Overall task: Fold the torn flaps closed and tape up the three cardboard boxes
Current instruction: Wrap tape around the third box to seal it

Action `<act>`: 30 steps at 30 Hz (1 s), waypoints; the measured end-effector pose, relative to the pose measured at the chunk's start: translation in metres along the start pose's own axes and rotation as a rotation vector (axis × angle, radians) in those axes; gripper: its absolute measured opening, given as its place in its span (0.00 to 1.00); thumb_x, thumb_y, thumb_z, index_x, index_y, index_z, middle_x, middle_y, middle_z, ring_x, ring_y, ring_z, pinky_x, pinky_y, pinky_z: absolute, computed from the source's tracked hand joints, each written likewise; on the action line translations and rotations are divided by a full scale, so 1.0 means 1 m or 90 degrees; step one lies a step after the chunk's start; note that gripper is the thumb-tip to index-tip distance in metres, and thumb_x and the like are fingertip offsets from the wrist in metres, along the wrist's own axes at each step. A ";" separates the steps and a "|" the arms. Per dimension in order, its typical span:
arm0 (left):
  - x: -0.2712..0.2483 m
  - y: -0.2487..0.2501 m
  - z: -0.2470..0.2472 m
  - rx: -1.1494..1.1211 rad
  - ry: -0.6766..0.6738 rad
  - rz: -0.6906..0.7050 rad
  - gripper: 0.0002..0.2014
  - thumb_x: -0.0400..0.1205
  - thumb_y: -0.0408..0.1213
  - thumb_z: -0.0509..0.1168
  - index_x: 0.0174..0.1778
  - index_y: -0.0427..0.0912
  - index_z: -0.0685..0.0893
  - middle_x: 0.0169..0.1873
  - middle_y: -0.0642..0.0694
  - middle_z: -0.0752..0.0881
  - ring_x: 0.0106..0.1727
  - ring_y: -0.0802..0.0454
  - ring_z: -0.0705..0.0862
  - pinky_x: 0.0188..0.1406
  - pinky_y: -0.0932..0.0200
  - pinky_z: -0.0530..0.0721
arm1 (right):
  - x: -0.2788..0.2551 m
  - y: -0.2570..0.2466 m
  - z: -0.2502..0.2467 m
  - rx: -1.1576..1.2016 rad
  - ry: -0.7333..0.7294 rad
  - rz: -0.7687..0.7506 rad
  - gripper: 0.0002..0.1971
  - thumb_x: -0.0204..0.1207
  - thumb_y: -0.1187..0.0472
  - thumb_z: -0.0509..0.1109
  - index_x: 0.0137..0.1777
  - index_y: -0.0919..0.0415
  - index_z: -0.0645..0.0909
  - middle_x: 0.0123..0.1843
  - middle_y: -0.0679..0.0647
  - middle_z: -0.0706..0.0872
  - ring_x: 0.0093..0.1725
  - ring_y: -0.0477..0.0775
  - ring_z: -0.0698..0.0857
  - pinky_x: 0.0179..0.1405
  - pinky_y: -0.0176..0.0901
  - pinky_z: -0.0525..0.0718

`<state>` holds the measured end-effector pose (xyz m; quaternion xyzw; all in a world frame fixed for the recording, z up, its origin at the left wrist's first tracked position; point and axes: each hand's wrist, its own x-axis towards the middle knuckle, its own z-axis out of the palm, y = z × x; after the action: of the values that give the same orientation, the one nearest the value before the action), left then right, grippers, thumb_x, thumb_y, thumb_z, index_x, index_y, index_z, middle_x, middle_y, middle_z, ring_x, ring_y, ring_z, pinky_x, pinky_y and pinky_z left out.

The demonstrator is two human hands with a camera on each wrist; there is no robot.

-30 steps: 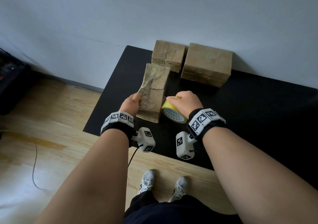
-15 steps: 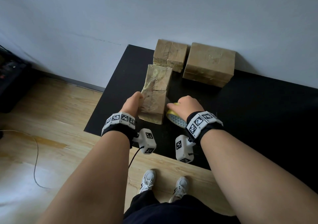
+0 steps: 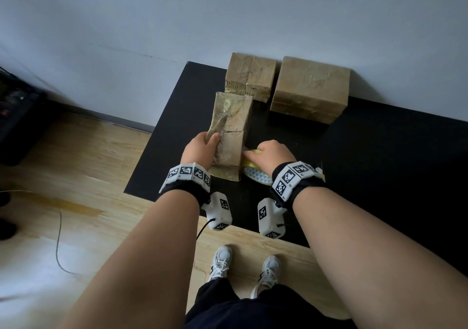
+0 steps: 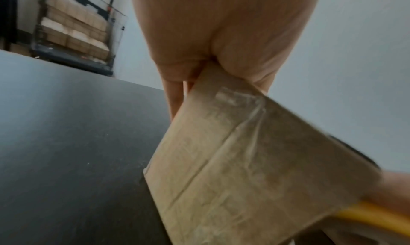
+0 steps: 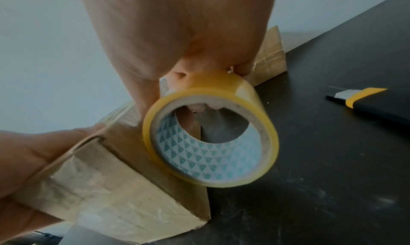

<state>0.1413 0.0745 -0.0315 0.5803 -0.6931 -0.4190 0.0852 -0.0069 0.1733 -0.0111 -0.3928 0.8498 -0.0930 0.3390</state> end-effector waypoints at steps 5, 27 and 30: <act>0.006 0.037 0.006 0.061 0.045 -0.013 0.24 0.78 0.53 0.61 0.67 0.45 0.73 0.60 0.45 0.82 0.56 0.44 0.83 0.55 0.46 0.83 | -0.003 0.002 0.001 0.037 0.020 0.006 0.24 0.79 0.39 0.66 0.62 0.59 0.84 0.50 0.55 0.86 0.45 0.55 0.81 0.42 0.45 0.77; 0.011 0.030 0.015 0.127 0.060 0.031 0.30 0.82 0.61 0.60 0.75 0.48 0.66 0.68 0.45 0.77 0.66 0.42 0.79 0.57 0.43 0.81 | -0.001 0.011 0.001 0.033 0.011 -0.030 0.21 0.79 0.39 0.67 0.55 0.58 0.86 0.39 0.49 0.81 0.44 0.53 0.84 0.41 0.45 0.79; 0.007 0.027 0.009 0.087 0.036 0.032 0.29 0.85 0.57 0.56 0.81 0.51 0.62 0.74 0.44 0.73 0.69 0.42 0.78 0.57 0.45 0.79 | -0.002 0.011 0.000 0.027 0.005 -0.037 0.21 0.79 0.39 0.66 0.52 0.58 0.85 0.40 0.51 0.82 0.45 0.55 0.85 0.42 0.46 0.80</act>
<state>0.1137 0.0716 -0.0210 0.5790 -0.7319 -0.3514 0.0754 -0.0120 0.1821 -0.0147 -0.4096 0.8374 -0.1220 0.3408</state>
